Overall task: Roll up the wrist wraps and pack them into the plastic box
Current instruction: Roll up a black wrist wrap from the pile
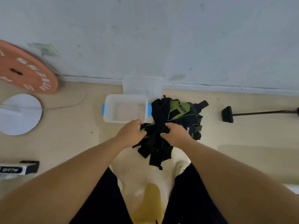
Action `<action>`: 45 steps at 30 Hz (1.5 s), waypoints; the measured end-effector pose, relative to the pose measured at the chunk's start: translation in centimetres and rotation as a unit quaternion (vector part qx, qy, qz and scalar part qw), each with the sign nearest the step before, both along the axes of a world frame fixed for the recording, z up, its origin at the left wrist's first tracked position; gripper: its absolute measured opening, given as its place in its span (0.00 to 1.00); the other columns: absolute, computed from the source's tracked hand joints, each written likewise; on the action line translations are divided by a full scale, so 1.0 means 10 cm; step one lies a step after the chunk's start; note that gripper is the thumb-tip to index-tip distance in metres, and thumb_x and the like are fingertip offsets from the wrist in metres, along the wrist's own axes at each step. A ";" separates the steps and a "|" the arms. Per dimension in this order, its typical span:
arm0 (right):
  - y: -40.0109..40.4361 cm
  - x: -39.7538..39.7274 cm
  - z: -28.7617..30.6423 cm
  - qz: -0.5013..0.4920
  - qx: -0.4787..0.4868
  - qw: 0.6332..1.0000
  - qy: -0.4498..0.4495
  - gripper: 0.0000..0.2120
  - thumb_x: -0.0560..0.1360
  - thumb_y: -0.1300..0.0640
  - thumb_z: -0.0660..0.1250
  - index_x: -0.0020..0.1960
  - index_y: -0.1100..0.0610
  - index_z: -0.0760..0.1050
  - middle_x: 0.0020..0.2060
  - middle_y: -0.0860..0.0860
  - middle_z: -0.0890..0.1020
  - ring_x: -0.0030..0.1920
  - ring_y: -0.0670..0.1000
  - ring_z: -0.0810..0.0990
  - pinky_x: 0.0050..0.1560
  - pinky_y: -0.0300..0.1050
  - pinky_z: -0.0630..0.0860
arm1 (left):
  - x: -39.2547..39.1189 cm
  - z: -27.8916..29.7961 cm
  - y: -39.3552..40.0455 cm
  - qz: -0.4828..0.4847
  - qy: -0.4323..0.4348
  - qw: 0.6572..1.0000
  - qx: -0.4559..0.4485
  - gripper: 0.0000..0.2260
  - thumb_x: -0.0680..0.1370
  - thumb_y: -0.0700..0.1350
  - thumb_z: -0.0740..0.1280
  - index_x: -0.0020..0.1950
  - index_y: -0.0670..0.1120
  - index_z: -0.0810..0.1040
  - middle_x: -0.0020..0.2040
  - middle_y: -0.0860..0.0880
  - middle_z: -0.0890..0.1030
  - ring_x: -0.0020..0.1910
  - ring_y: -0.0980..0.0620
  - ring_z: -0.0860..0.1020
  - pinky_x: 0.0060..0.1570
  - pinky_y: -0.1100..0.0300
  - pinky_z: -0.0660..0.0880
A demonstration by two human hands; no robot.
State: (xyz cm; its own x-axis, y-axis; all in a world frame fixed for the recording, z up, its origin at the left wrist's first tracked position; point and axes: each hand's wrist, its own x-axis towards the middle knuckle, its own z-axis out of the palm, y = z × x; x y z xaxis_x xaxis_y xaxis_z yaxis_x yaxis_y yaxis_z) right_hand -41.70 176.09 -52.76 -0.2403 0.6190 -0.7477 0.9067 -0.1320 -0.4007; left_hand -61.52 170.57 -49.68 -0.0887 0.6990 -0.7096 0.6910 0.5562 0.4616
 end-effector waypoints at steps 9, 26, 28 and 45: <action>-0.11 -0.22 -1.55 0.085 0.045 0.994 -0.050 0.32 0.81 0.48 0.67 0.81 0.54 0.61 0.76 0.54 0.71 0.74 0.56 0.71 0.72 0.50 0.70 | -0.19 -1.33 0.02 -0.060 0.015 0.997 0.044 0.27 0.81 0.52 0.69 0.79 0.50 0.67 0.77 0.49 0.71 0.73 0.48 0.72 0.69 0.55 0.69; -0.81 -0.15 -0.84 0.098 0.156 0.982 -0.035 0.33 0.80 0.51 0.68 0.81 0.55 0.61 0.77 0.55 0.70 0.75 0.58 0.69 0.74 0.51 0.69 | 0.12 -0.14 -0.66 -0.215 0.122 0.965 0.083 0.30 0.83 0.53 0.65 0.82 0.48 0.60 0.79 0.46 0.67 0.75 0.43 0.69 0.70 0.51 0.68; -0.74 -0.18 -0.87 0.080 0.171 0.982 -0.016 0.32 0.80 0.51 0.68 0.81 0.55 0.62 0.75 0.55 0.72 0.74 0.58 0.71 0.73 0.51 0.70 | 0.13 -0.10 -0.66 -0.233 0.142 0.958 0.088 0.31 0.83 0.54 0.65 0.83 0.49 0.59 0.78 0.46 0.68 0.74 0.43 0.70 0.67 0.52 0.69; -0.08 -0.25 -2.92 -0.122 0.060 0.989 -0.054 0.40 0.81 0.54 0.67 0.85 0.52 0.47 0.83 0.55 0.51 0.81 0.59 0.57 0.75 0.57 0.66 | 0.35 -0.82 -0.07 -0.351 0.176 0.920 0.006 0.26 0.81 0.54 0.66 0.77 0.51 0.64 0.73 0.46 0.70 0.73 0.45 0.68 0.69 0.46 0.68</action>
